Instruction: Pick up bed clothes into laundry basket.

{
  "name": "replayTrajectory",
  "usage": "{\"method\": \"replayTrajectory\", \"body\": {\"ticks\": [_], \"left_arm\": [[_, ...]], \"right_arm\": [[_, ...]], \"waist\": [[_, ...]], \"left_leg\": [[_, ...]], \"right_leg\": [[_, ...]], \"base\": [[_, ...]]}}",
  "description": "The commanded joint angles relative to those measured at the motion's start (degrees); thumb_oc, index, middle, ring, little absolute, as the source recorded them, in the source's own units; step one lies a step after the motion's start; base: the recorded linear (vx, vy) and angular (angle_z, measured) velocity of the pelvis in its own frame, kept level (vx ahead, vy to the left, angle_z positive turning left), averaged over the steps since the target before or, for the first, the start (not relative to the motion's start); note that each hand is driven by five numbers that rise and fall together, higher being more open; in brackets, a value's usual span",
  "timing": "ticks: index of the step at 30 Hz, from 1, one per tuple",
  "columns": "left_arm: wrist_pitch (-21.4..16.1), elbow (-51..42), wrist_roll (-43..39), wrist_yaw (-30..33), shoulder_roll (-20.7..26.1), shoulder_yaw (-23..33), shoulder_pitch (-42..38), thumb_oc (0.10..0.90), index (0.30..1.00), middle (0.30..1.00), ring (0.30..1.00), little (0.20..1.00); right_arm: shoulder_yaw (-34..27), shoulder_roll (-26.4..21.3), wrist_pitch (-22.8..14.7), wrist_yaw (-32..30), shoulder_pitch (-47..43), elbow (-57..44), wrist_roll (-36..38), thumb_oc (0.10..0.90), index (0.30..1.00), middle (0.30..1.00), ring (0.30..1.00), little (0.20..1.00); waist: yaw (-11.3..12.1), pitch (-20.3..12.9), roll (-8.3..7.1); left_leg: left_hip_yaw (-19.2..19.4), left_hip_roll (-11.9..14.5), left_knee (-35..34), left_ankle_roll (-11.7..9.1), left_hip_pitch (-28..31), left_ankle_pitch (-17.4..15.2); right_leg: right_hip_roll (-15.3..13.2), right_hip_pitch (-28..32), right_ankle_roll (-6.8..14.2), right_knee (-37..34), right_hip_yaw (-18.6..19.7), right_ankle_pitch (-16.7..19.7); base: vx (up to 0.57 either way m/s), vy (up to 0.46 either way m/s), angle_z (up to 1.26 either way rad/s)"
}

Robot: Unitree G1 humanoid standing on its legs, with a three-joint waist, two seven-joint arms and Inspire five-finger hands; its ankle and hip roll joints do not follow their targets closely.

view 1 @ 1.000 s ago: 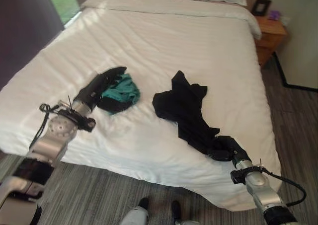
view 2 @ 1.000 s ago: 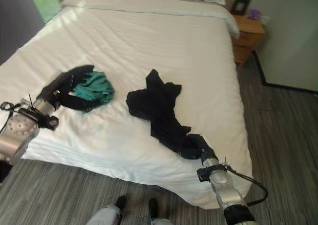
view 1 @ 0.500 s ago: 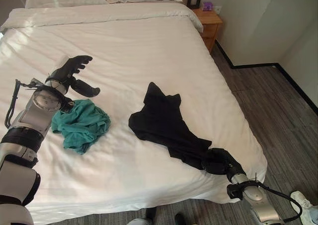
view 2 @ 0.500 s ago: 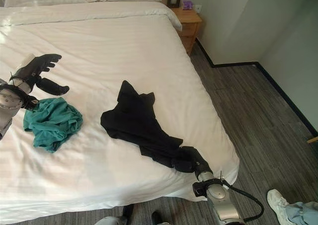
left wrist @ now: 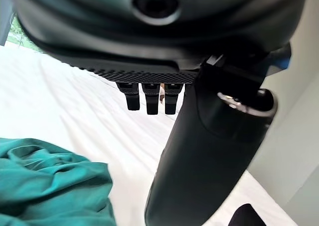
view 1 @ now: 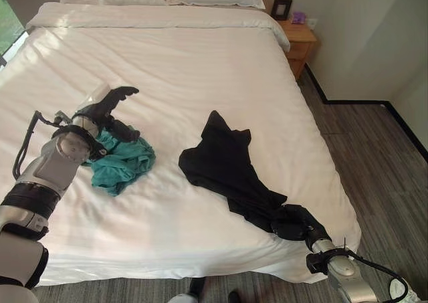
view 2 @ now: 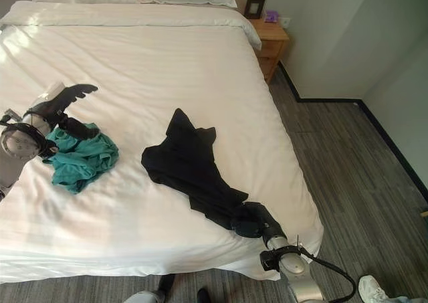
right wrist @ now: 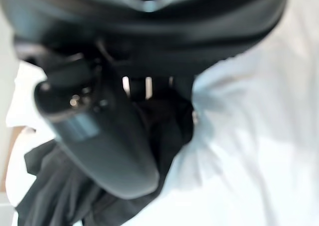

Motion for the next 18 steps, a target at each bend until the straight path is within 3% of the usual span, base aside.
{"method": "replayTrajectory", "body": {"ticks": [1,8,10,11,12,13,16,18], "left_arm": [[-0.83,1.5,1.89,4.7,0.56,5.75,-4.13,0.8,0.9,0.9,0.9,0.9],[-0.68,9.43,5.18,6.93,-2.42,0.79,-8.74,0.8,0.9,0.9,0.9,0.9],[-0.88,14.36,10.13,8.43,-3.53,-2.84,-11.68,0.8,0.9,0.9,0.9,0.9],[-0.96,14.55,10.14,8.49,-3.61,-2.99,-11.84,0.8,0.9,0.9,0.9,0.9],[-0.69,21.77,8.34,8.98,-8.49,-1.82,-9.35,0.8,0.9,0.9,0.9,0.9],[-0.77,21.87,8.34,9.01,-8.53,-1.79,-9.38,0.8,0.9,0.9,0.9,0.9],[-0.92,24.89,3.97,7.43,-15.79,2.94,-2.2,0.8,0.9,0.9,0.9,0.9],[-0.94,24.98,2.61,6.81,-18.16,4.0,0.17,0.8,0.9,0.9,0.9,0.9]], "right_arm": [[-0.22,-1.67,1.49,-0.14,3.46,-1.06,-2.04,0.4,0.3,0.3,0.3,0.3],[2.5,-2.79,1.18,-0.39,0.93,-0.88,-1.35,0.4,0.3,0.3,0.3,0.3],[3.43,-3.13,0.37,-0.76,0.86,-1.35,-1.49,0.4,0.3,0.3,0.3,0.3],[3.39,-3.1,0.36,-0.77,0.89,-1.36,-1.49,0.4,0.3,0.3,0.3,0.3],[4.67,-2.55,0.19,-1.43,0.01,-1.16,-0.65,0.4,0.3,0.3,0.3,0.3],[4.68,-2.59,0.18,-1.45,-0.04,-1.12,-0.63,0.4,0.3,0.3,0.3,0.3],[5.36,-2.0,0.49,-1.44,-0.48,-1.37,-0.47,0.4,0.3,0.3,0.3,0.3],[5.43,-1.9,0.54,-1.33,-0.35,-1.4,-0.56,0.4,0.3,0.3,0.3,0.3]], "waist": [[2.19,-3.01,1.25],[1.3,-1.0,-1.53],[0.23,0.09,-3.79],[0.25,0.02,-3.81],[-0.86,1.43,-6.18],[-0.8,1.31,-6.04],[-0.94,1.66,-7.24],[-0.9,1.65,-7.31]], "left_leg": [[-2.3,-0.05,-1.78,0.09,-2.75,0.75],[-1.44,1.23,-1.78,0.19,-5.57,0.94],[-1.0,2.16,-1.78,0.17,-6.94,1.01],[-1.02,2.17,-1.78,0.16,-7.03,1.02],[-0.02,3.2,-1.68,0.29,-7.94,0.67],[0.01,3.37,-1.78,0.23,-8.14,0.89],[0.79,3.71,-1.78,0.28,-8.32,0.62],[0.91,3.63,-1.78,0.37,-8.23,0.48]], "right_leg": [[0.6,2.91,2.52,3.22,0.35,-4.36],[1.28,-0.44,2.96,3.69,0.68,-3.46],[2.09,-2.53,3.03,4.08,0.97,-2.67],[2.11,-2.63,3.03,4.12,0.95,-2.68],[2.49,-3.82,3.15,3.84,1.29,-1.64],[2.63,-4.07,3.18,3.81,1.38,-1.41],[2.78,-4.31,3.01,2.77,2.14,-0.52],[2.7,-4.14,2.88,2.6,2.3,-0.61]], "base": [[-0.04,0.0,0.12],[-0.07,-0.006,-0.01],[-0.05,-0.02,-0.15],[-0.05,-0.006,-0.07],[-0.06,-0.005,-0.02],[-0.07,0.009,-0.04],[0.0,0.024,-0.17],[0.03,0.034,-0.08]]}}
